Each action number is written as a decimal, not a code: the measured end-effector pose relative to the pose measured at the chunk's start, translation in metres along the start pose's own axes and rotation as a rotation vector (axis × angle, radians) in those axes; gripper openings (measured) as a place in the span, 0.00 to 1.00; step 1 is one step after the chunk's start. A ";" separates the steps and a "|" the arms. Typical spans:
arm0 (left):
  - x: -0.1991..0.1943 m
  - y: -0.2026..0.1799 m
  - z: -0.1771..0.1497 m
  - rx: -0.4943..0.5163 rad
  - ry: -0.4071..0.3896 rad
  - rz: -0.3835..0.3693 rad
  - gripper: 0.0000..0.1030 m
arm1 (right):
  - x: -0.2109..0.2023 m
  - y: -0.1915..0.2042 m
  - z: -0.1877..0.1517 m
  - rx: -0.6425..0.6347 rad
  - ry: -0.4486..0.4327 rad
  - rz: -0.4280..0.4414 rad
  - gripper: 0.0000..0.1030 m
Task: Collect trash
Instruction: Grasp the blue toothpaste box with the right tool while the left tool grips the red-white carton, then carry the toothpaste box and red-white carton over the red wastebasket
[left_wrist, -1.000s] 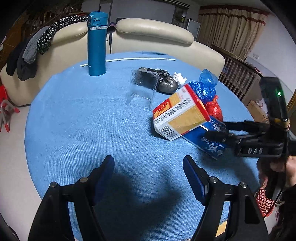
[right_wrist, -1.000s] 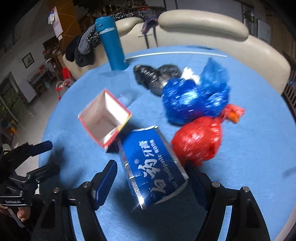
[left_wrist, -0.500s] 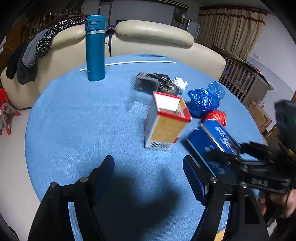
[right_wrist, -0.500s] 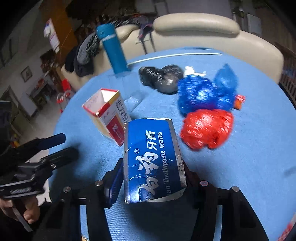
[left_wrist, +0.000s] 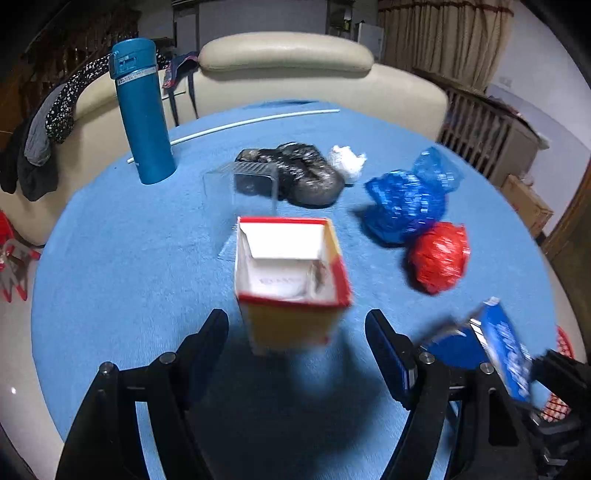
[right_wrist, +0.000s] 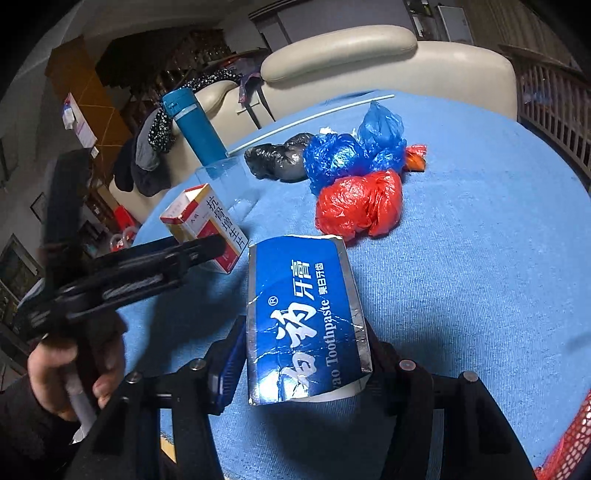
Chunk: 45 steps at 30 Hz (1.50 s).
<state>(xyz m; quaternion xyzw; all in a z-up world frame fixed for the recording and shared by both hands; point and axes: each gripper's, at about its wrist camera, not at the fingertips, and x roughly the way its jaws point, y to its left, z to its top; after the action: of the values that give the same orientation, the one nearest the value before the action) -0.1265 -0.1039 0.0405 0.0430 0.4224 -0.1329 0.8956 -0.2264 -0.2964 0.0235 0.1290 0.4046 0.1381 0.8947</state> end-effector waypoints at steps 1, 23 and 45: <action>0.004 0.001 0.002 -0.004 0.006 0.008 0.75 | 0.000 0.000 0.001 0.000 -0.003 0.001 0.58; -0.031 0.003 -0.028 0.023 0.000 0.024 0.46 | -0.018 0.012 -0.008 0.045 -0.057 -0.011 0.58; -0.082 -0.013 -0.037 0.051 -0.068 0.012 0.46 | -0.074 0.013 -0.025 0.127 -0.175 -0.047 0.58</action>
<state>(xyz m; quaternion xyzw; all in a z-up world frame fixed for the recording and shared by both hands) -0.2079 -0.0926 0.0804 0.0636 0.3879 -0.1395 0.9089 -0.2945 -0.3076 0.0631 0.1875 0.3360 0.0795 0.9196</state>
